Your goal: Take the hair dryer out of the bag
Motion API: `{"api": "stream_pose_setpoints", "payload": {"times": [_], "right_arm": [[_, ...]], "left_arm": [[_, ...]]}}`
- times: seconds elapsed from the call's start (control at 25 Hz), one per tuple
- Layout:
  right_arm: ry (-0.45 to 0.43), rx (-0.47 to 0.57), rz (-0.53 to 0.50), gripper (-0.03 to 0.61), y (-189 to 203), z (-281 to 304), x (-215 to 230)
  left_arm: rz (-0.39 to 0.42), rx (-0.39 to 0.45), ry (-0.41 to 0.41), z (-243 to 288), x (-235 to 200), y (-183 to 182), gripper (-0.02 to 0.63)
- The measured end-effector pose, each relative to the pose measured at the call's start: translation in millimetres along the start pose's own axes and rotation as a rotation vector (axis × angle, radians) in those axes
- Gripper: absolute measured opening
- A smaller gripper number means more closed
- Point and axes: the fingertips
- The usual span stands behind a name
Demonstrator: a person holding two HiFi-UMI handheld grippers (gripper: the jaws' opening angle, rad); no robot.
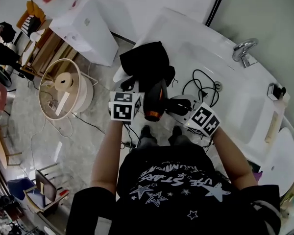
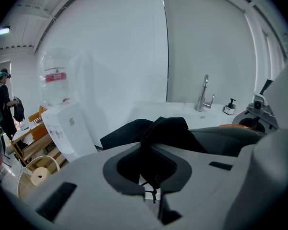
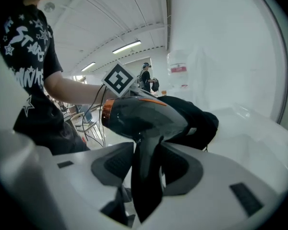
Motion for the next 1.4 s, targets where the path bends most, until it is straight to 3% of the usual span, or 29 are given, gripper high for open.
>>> {"api": "stream_pose_setpoints", "payload": {"times": [0.24, 0.88, 1.12, 1.4], "right_arm": [[0.038, 0.005, 0.026, 0.178, 0.4, -4.6, -14.8], [0.246, 0.016, 0.022, 0.178, -6.1, 15.4, -37.4], [0.223, 0.044, 0.006, 0.178, -3.8, 8.2, -55.8], [0.171, 0.073, -0.053, 0.178, -3.1, -14.3, -73.5]], "left_arm": [[0.019, 0.013, 0.057, 11.0, -6.5, 1.6, 0.018], [0.091, 0.049, 0.280, 40.7, -10.2, 6.4, 0.018], [0.087, 0.040, 0.265, 37.6, -5.5, 7.1, 0.018], [0.057, 0.030, 0.181, 24.5, -0.2, 5.5, 0.018]]}}
Point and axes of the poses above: the fingertips, and each gripper's own axes: z forward along the fingers, x to its right, y out of its underside, and after that the axes turned 12 degrees about z, right-handed
